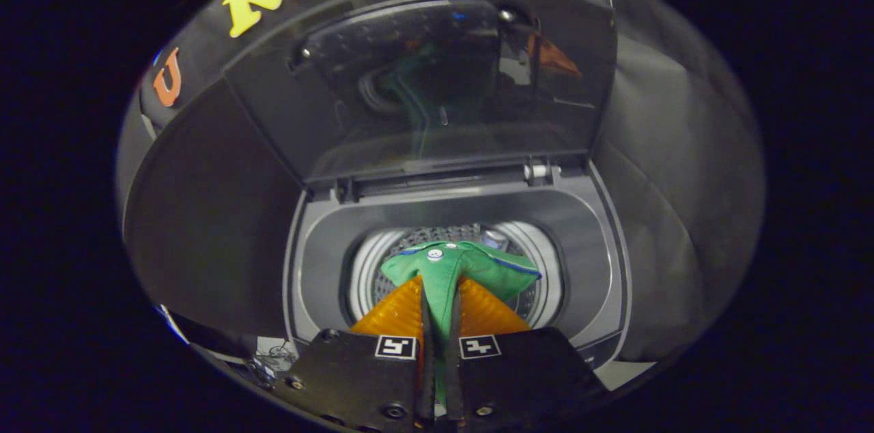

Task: Put the clothes into the washing machine and then close the washing machine lid.

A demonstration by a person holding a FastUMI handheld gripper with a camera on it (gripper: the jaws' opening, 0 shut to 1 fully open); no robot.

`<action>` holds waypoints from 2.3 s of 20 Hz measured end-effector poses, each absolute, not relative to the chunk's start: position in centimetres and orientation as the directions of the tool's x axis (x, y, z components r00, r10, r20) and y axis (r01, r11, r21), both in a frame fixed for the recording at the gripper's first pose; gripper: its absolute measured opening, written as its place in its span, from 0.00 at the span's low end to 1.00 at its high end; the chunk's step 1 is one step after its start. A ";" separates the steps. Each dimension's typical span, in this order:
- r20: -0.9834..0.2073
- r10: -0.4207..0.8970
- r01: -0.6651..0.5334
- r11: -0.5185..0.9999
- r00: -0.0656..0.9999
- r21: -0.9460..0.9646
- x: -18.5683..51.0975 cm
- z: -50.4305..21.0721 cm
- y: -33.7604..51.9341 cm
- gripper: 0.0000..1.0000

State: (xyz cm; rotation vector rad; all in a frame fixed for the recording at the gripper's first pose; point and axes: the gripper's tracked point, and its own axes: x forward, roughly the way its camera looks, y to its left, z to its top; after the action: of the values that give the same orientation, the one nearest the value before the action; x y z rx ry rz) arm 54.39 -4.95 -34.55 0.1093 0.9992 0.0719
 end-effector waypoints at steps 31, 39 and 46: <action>-0.846 0.046 -0.067 0.998 0.531 0.012 52.6 -36.5 -4.5 0.66; -0.734 0.054 -0.096 0.995 0.676 -0.015 53.9 -30.2 -4.1 0.66; -0.648 0.082 -0.082 0.996 0.757 0.030 55.6 -23.4 -3.5 0.66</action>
State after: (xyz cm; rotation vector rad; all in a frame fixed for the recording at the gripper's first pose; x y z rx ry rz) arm 55.58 -3.48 -23.35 -0.0007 0.7061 0.0896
